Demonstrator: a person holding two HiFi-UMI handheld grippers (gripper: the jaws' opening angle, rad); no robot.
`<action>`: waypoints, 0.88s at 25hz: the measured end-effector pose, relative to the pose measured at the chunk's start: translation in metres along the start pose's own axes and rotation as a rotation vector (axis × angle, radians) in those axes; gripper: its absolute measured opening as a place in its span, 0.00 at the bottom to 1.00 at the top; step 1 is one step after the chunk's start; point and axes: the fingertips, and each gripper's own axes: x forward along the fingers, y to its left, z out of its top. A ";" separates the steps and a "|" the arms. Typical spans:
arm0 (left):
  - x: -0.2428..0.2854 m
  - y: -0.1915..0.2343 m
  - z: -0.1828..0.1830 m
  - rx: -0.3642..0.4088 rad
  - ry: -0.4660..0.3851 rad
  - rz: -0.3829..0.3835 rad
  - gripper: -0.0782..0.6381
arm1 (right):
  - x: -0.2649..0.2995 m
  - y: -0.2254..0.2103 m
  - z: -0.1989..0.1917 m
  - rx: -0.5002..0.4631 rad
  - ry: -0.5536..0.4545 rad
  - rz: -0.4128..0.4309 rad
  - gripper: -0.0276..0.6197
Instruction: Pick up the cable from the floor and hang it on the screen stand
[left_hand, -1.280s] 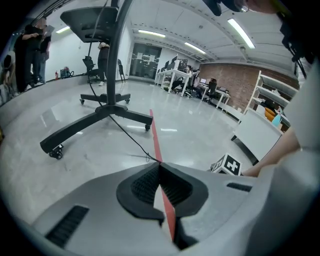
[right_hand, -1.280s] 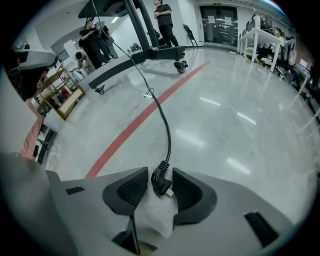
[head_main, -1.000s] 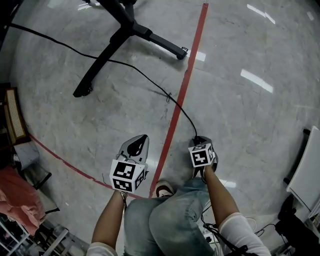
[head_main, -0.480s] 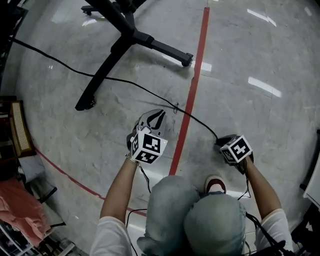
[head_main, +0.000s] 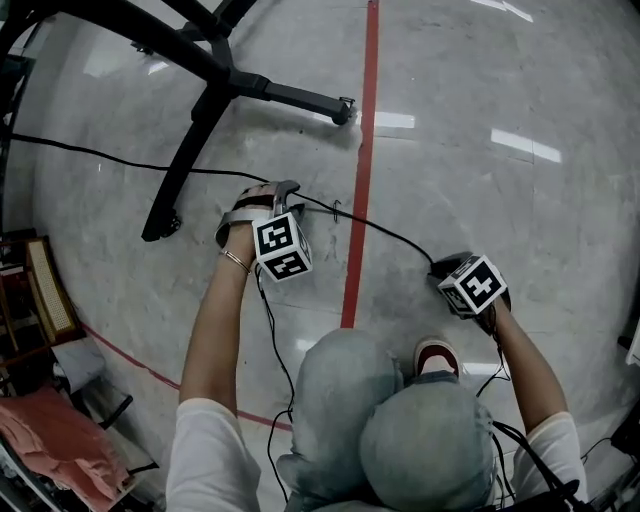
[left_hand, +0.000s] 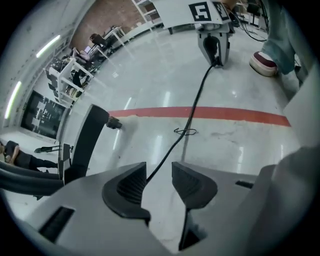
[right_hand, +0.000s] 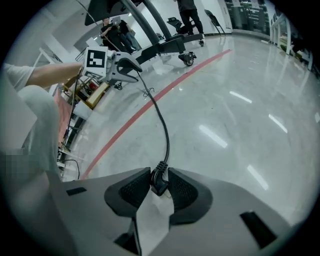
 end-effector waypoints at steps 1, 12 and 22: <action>0.002 -0.002 0.001 0.018 0.012 0.000 0.33 | 0.000 0.000 -0.001 0.006 -0.006 0.003 0.23; 0.012 -0.002 -0.010 0.159 0.203 0.095 0.17 | -0.014 0.002 0.010 0.034 -0.092 0.026 0.23; -0.037 0.025 -0.017 -0.324 0.094 0.107 0.13 | -0.044 -0.007 0.062 0.084 -0.255 -0.013 0.23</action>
